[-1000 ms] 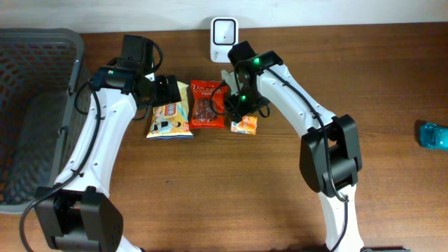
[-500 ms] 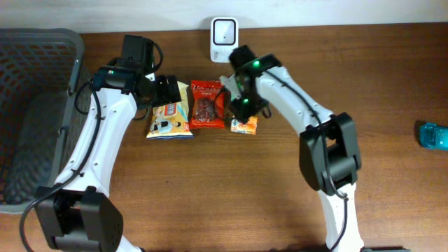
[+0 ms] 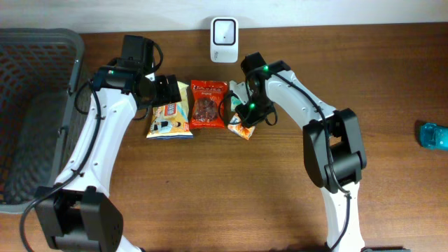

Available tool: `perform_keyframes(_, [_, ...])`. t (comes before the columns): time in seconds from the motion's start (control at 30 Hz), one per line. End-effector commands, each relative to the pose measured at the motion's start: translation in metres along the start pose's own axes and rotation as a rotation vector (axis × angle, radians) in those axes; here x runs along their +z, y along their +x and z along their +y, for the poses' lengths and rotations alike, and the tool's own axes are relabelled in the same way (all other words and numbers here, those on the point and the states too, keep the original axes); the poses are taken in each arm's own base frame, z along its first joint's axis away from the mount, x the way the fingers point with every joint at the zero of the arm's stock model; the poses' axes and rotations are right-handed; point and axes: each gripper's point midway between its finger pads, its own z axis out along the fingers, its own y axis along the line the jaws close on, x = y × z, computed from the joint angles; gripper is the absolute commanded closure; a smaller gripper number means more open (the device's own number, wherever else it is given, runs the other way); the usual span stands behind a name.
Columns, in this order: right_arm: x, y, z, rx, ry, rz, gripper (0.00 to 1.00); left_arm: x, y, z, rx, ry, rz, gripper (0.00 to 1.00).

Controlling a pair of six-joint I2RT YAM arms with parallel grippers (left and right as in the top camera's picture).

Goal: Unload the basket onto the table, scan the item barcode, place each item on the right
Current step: 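Grasp orange Kleenex pack with right gripper, then hold orange pack up to scanner with right gripper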

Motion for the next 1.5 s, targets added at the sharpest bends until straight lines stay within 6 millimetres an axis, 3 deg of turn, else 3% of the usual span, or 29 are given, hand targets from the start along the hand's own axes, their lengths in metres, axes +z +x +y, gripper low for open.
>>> perform_keyframes(0.0, [-0.028, -0.023, 0.004, 0.109, 0.015, -0.051, 0.96, 0.002, 0.001, 0.002, -0.011, -0.011, 0.006, 0.01])
perform_keyframes(0.1, [-0.06, -0.04, 0.017, 0.123, -0.078, -0.114, 0.96, 0.002, 0.001, 0.002, -0.011, -0.011, 0.006, 0.01])
perform_keyframes(0.23, [-0.1, -0.061, 0.03, 0.21, -0.427, -0.251, 0.96, 0.002, 0.001, 0.002, -0.011, -0.011, 0.006, 0.01])
perform_keyframes(0.3, [-0.145, -0.073, 0.029, 0.212, -0.728, -0.382, 0.96, 0.002, 0.001, 0.002, -0.011, -0.011, 0.006, 0.01])
perform_keyframes(0.37, [-0.178, -0.075, 0.019, 0.193, -0.879, -0.476, 0.96, 0.002, 0.001, 0.002, -0.011, -0.011, 0.006, 0.01])
perform_keyframes(0.43, [-0.193, -0.076, 0.008, 0.174, -0.924, -0.534, 0.96, 0.002, 0.001, 0.002, -0.011, -0.011, 0.006, 0.01])
perform_keyframes(0.53, [-0.222, -0.079, 0.021, 0.053, -1.07, -0.612, 0.96, 0.002, 0.001, 0.002, -0.011, -0.011, 0.006, 0.01])
perform_keyframes(0.7, [-0.229, -0.084, 0.023, 0.032, -1.094, -0.622, 0.96, 0.002, 0.001, 0.002, -0.011, -0.011, 0.006, 0.01])
perform_keyframes(0.83, [-0.198, -0.101, 0.0, 0.257, -0.9, -0.559, 0.96, 0.002, 0.001, 0.002, -0.011, -0.011, 0.006, 0.01])
perform_keyframes(0.97, [-0.167, -0.155, -0.053, 0.475, -0.423, -0.72, 0.96, 0.002, 0.001, 0.002, -0.011, -0.011, 0.006, 0.01])
perform_keyframes(1.07, [-0.171, -0.188, -0.079, 0.52, -0.002, -0.916, 0.96, 0.002, 0.001, 0.002, -0.011, -0.011, 0.006, 0.01])
perform_keyframes(1.17, [-0.191, -0.203, -0.083, 0.433, 0.474, -1.053, 0.96, 0.002, 0.001, 0.002, -0.011, -0.011, 0.006, 0.01])
perform_keyframes(1.23, [-0.195, -0.218, -0.07, 0.278, 0.733, -1.092, 0.96, 0.002, 0.001, 0.003, -0.012, -0.011, 0.006, 0.01])
perform_keyframes(1.3, [-0.173, -0.235, -0.058, 0.078, 0.836, -1.055, 0.96, 0.002, 0.001, 0.002, -0.011, -0.011, 0.006, 0.01])
perform_keyframes(1.33, [-0.149, -0.241, -0.061, -0.01, 0.882, -1.012, 0.96, 0.002, 0.001, 0.002, -0.011, -0.011, 0.006, 0.01])
perform_keyframes(1.4, [-0.119, -0.239, -0.075, -0.035, 0.926, -0.951, 0.96, 0.002, 0.001, 0.002, -0.011, -0.01, 0.006, 0.01])
perform_keyframes(1.47, [-0.113, -0.233, -0.089, -0.004, 0.961, -0.926, 0.96, 0.002, 0.001, 0.003, -0.012, -0.011, 0.006, 0.01])
